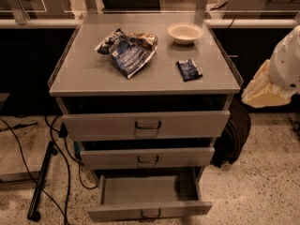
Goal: Close bottom drawer
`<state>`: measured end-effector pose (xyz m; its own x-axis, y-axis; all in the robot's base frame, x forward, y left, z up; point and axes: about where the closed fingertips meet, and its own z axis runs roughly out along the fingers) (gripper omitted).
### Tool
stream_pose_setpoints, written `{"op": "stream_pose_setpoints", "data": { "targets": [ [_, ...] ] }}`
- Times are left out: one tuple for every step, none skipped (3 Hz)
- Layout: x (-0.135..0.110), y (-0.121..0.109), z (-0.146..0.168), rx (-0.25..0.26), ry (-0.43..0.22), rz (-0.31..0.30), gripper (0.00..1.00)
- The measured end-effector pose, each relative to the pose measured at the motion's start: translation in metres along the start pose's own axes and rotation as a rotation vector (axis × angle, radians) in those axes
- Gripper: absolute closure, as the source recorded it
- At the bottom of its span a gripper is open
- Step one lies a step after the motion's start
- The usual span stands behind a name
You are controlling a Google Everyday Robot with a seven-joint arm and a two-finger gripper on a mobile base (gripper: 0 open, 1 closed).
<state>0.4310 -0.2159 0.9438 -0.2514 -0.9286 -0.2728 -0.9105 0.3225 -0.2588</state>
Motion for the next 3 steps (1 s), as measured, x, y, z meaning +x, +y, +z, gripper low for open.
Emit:
{"op": "stream_pose_setpoints", "data": {
  "targets": [
    [0.008, 0.017, 0.032, 0.003, -0.052, 0.044, 1.00],
    [0.014, 0.034, 0.067, -0.008, -0.104, 0.066, 1.00],
    [0.015, 0.044, 0.107, -0.021, -0.168, 0.063, 1.00]
  ]
}}
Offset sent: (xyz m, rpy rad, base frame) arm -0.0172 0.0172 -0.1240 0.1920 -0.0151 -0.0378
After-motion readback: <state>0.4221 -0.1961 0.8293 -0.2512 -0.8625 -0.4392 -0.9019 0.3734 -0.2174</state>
